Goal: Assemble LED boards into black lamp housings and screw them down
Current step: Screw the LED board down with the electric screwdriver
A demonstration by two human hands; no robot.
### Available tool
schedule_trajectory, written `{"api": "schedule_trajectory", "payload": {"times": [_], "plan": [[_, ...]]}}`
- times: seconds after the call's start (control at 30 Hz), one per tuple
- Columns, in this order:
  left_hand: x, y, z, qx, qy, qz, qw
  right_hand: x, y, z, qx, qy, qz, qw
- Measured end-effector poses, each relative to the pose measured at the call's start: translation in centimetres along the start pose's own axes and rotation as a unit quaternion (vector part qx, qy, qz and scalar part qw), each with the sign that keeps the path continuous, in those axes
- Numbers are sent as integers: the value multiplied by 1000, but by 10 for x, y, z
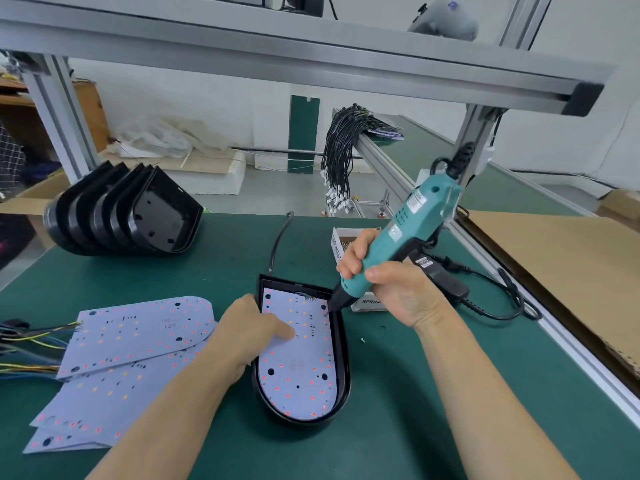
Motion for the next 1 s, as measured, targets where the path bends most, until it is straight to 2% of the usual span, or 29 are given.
{"api": "schedule_trajectory", "payload": {"times": [0.07, 0.13, 0.23, 0.37, 0.4, 0.43, 0.47, 0.5, 0.53, 0.57, 0.6, 0.67, 0.73, 0.87, 1.0], "plan": [[1, 1, 1, -8, 0, 2, 1000, 0, 0, 0, 8, -7, 1, 1000], [2, 3, 2, -14, -5, 3, 1000, -3, -1, 2, 42, -70, -20, 997], [4, 5, 2, -12, 4, -11, 1000, -18, -4, -6, 116, -221, -72, 966], [-6, 3, 6, -5, 36, -19, 999, -43, 0, -24, 190, -278, -95, 937], [-6, 4, 7, 21, 26, 5, 999, -45, 3, -27, 207, -274, -96, 934], [-2, 6, 6, 71, -29, 53, 996, -47, 7, -30, 227, -265, -100, 932], [7, 6, 4, 145, -112, 125, 975, -49, 11, -34, 248, -255, -107, 928], [21, 7, 5, 223, -177, 221, 933, -51, 15, -38, 270, -248, -116, 923], [39, 8, 11, 265, -204, 316, 888, -55, 19, -42, 289, -242, -124, 918], [57, 7, 21, 251, -218, 378, 864, -58, 23, -45, 305, -237, -131, 913], [74, 3, 36, 200, -236, 413, 857, -60, 27, -47, 316, -230, -136, 910], [99, -9, 75, 89, -315, 430, 842, -64, 32, -47, 328, -215, -143, 909], [109, -25, 109, 23, -383, 411, 827, -65, 36, -46, 342, -193, -142, 909], [100, -54, 143, -7, -437, 353, 827, -67, 41, -44, 352, -176, -143, 908], [98, -58, 148, 9, -458, 353, 816, -67, 46, -44, 351, -165, -145, 910]]}}
Point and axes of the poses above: each hand's wrist, its own y-axis away from the middle knuckle, its own z-axis out of the palm, x = y × z, the point moved 2 cm from there along -y, towards the middle knuckle, and after that the axes turned 7 degrees about x, right-handed, at the moved point
